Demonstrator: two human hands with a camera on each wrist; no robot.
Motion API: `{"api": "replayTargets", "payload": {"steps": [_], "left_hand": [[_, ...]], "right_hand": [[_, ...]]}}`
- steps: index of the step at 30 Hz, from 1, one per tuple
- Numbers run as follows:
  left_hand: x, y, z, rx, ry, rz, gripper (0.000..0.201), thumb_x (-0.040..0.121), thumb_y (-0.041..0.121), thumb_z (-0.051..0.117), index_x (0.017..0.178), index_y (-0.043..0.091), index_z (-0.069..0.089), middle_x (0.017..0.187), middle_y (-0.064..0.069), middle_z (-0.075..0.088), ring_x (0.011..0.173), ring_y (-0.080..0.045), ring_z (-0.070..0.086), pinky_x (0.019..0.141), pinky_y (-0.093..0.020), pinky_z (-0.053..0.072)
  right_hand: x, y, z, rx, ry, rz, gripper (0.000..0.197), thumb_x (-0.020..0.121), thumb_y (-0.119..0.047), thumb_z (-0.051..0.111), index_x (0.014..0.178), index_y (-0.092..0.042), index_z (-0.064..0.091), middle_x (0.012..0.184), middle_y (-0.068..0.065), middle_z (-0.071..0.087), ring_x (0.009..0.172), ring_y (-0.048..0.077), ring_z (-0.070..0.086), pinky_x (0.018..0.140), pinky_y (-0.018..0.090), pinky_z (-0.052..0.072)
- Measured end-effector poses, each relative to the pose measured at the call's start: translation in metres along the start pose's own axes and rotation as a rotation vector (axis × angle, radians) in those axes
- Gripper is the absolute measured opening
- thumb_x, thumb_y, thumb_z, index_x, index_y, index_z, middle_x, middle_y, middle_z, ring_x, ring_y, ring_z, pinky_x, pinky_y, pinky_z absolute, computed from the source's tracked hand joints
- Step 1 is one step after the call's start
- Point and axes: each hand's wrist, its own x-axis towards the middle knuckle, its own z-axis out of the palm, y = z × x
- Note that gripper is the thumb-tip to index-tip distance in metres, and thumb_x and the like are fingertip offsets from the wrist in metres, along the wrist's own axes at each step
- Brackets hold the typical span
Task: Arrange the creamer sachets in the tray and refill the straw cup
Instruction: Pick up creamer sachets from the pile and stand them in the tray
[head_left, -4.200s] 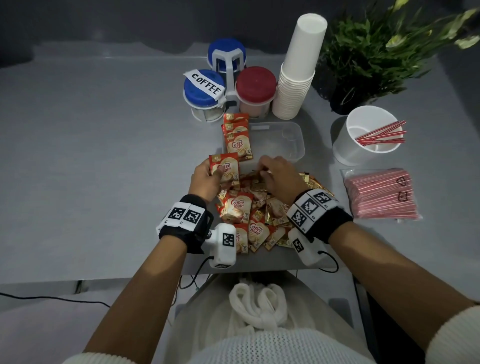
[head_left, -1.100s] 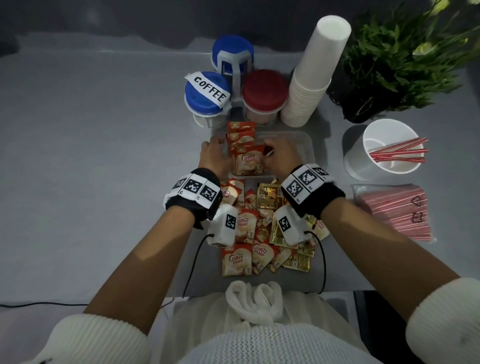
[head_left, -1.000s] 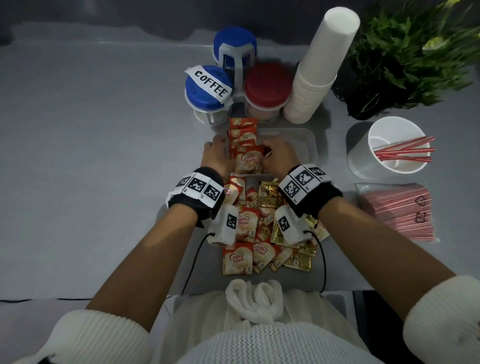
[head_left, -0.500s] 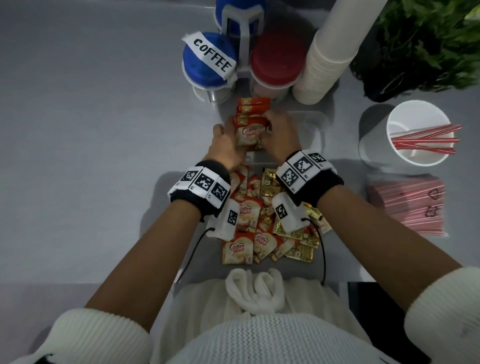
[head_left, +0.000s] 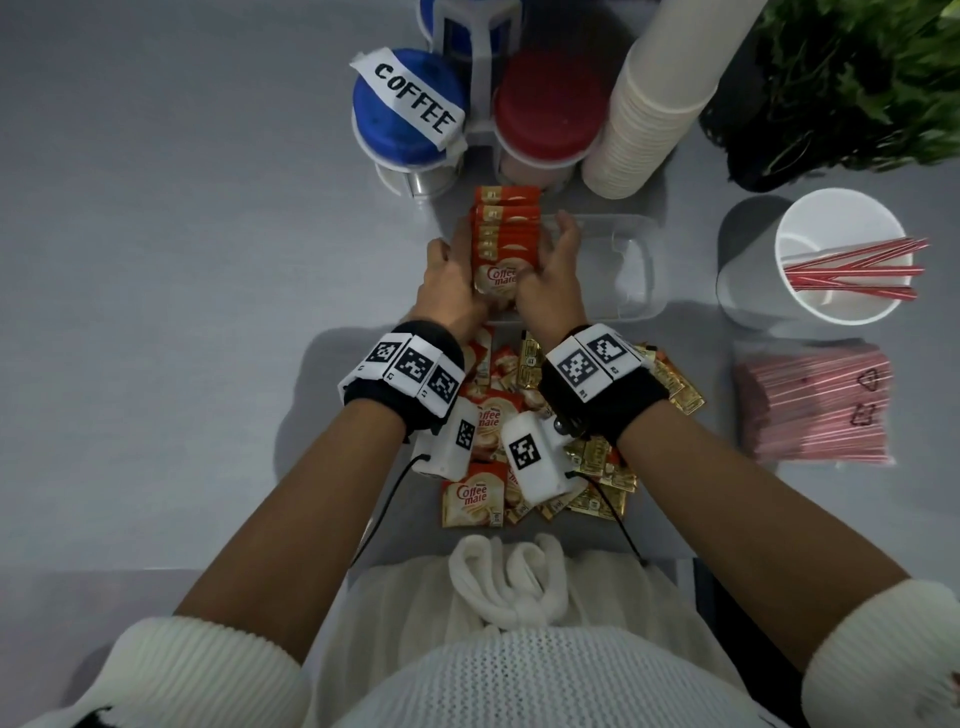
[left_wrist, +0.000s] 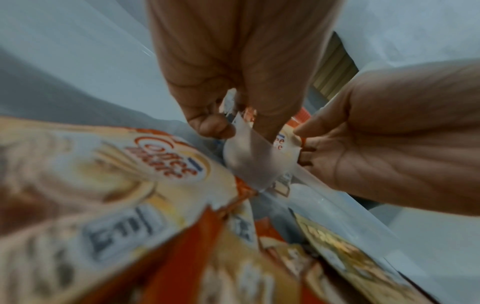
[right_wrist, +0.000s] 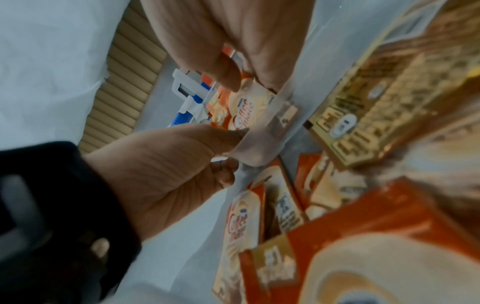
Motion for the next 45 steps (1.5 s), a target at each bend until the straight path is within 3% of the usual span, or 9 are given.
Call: {"api": "replayTargets", "payload": {"steps": [3, 9, 16, 25, 30, 34, 38, 42, 45], "left_hand": [[-0.001, -0.001, 0.001, -0.027, 0.022, 0.014, 0.082, 0.080, 0.020, 0.068, 0.146, 0.016, 0.020, 0.128, -0.017, 0.040, 0.115, -0.034, 0.048, 0.096, -0.035, 0.040], [0.002, -0.003, 0.003, -0.014, 0.013, 0.039, 0.081, 0.082, 0.021, 0.067, 0.146, 0.012, 0.018, 0.130, -0.019, 0.039, 0.115, -0.033, 0.049, 0.095, -0.033, 0.040], [0.006, -0.007, 0.007, 0.010, 0.014, 0.007, 0.077, 0.079, 0.015, 0.070, 0.142, 0.010, 0.026, 0.133, -0.014, 0.036, 0.120, -0.026, 0.046, 0.095, -0.024, 0.037], [0.009, -0.010, 0.007, 0.038, 0.002, 0.025, 0.072, 0.079, 0.020, 0.068, 0.139, 0.008, 0.031, 0.132, -0.015, 0.042, 0.118, -0.023, 0.043, 0.090, -0.017, 0.034], [0.005, -0.008, 0.004, 0.033, 0.016, 0.024, 0.065, 0.080, 0.021, 0.069, 0.135, 0.011, 0.036, 0.129, -0.014, 0.042, 0.118, -0.025, 0.045, 0.085, -0.015, 0.033], [-0.003, -0.006, -0.003, 0.070, 0.038, 0.040, 0.066, 0.081, 0.019, 0.067, 0.138, 0.009, 0.034, 0.132, -0.016, 0.042, 0.119, -0.028, 0.045, 0.092, -0.022, 0.035], [-0.017, -0.005, -0.014, 0.008, 0.122, 0.002, 0.062, 0.084, 0.017, 0.065, 0.138, 0.008, 0.035, 0.131, -0.016, 0.043, 0.117, -0.026, 0.049, 0.092, -0.029, 0.041], [-0.032, -0.015, -0.022, 0.011, 0.104, 0.007, 0.041, 0.086, 0.017, 0.062, 0.124, 0.007, 0.047, 0.114, -0.012, 0.056, 0.096, -0.017, 0.051, 0.076, -0.024, 0.037], [-0.046, -0.025, -0.022, 0.029, 0.060, 0.015, 0.025, 0.088, 0.012, 0.057, 0.112, 0.005, 0.055, 0.106, -0.016, 0.063, 0.099, -0.026, 0.058, 0.076, -0.022, 0.040]], "right_hand": [[0.001, -0.001, -0.001, -0.028, -0.015, 0.015, 0.066, 0.087, 0.009, 0.036, 0.145, -0.013, 0.013, 0.137, 0.009, 0.047, 0.110, 0.015, 0.050, 0.104, 0.040, 0.041], [-0.003, -0.004, -0.004, -0.236, -0.072, -0.024, 0.061, 0.090, 0.002, 0.039, 0.145, -0.018, 0.020, 0.127, 0.008, 0.054, 0.111, 0.021, 0.054, 0.083, 0.018, 0.036], [0.006, 0.003, -0.007, -0.197, 0.127, -0.053, 0.047, 0.090, 0.002, 0.046, 0.135, -0.009, 0.037, 0.135, 0.007, 0.054, 0.122, 0.019, 0.052, 0.082, 0.005, 0.033], [0.001, 0.001, -0.008, -0.386, 0.001, -0.131, 0.051, 0.087, -0.005, 0.050, 0.136, -0.010, 0.035, 0.122, 0.013, 0.060, 0.109, 0.025, 0.059, 0.079, 0.016, 0.039], [0.006, 0.004, -0.016, -0.440, 0.029, -0.137, 0.045, 0.091, 0.000, 0.041, 0.134, -0.009, 0.036, 0.127, 0.010, 0.057, 0.113, 0.024, 0.056, 0.070, 0.005, 0.031], [0.000, 0.003, -0.025, -0.394, 0.033, -0.171, 0.052, 0.089, 0.001, 0.045, 0.138, -0.007, 0.031, 0.137, 0.011, 0.049, 0.123, 0.025, 0.050, 0.096, 0.022, 0.037], [-0.016, 0.002, -0.032, -0.454, 0.051, -0.303, 0.037, 0.086, -0.001, 0.053, 0.122, -0.005, 0.049, 0.121, 0.011, 0.060, 0.111, 0.024, 0.056, 0.096, 0.035, 0.045], [-0.035, 0.010, -0.031, -0.649, -0.156, -0.360, 0.022, 0.084, -0.009, 0.060, 0.106, -0.008, 0.060, 0.099, 0.008, 0.066, 0.092, 0.021, 0.062, 0.082, 0.030, 0.050], [-0.049, 0.022, -0.028, -0.901, -0.387, -0.337, 0.031, 0.077, -0.026, 0.071, 0.101, -0.010, 0.059, 0.102, 0.006, 0.063, 0.097, 0.023, 0.059, 0.078, 0.032, 0.047]]}}
